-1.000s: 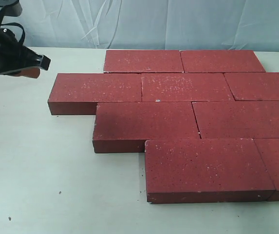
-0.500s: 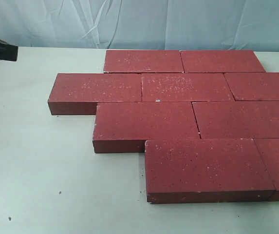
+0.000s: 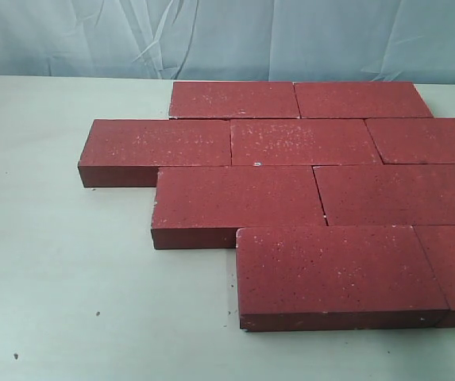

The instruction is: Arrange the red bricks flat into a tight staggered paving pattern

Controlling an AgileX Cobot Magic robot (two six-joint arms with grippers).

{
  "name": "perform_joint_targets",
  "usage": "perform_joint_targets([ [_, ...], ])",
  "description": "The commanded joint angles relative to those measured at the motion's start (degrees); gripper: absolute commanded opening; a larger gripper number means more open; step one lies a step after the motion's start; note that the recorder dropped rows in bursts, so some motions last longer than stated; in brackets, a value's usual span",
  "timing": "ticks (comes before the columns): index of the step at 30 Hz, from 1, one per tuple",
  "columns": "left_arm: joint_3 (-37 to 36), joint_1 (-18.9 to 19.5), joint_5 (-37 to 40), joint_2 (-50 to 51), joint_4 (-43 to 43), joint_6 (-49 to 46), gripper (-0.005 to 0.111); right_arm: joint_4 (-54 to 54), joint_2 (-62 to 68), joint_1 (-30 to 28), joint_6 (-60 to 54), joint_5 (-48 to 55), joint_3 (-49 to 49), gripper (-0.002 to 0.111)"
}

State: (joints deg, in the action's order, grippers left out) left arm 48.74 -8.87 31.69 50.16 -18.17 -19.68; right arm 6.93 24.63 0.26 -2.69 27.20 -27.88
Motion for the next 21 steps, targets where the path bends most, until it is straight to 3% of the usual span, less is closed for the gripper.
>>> perform_joint_targets([
  [1, -0.53, -0.37, -0.12, -0.63, 3.57, -0.24, 0.0, -0.2, -0.29, -0.42, -0.24, -0.79, 0.22, -0.001],
  [7, -0.89, 0.78, -0.65, -1.72, 4.7, -0.09, 0.0, -0.2, -0.29, -0.42, -0.24, -0.79, 0.22, -0.001],
  [12, -5.74, 6.75, -1.17, -6.13, 3.71, 3.13, 0.0, -0.2, -0.29, -0.42, -0.24, -0.79, 0.22, -0.001],
  [15, -12.7, 10.79, -2.64, -12.33, 3.16, 3.18, 0.0, -0.2, -0.29, -0.42, -0.24, -0.79, 0.22, -0.001],
  [21, -27.11, 11.53, -11.3, -26.84, 3.22, 3.18, 0.0, -0.2, -0.29, -0.42, -0.24, -0.79, 0.22, -0.001],
])
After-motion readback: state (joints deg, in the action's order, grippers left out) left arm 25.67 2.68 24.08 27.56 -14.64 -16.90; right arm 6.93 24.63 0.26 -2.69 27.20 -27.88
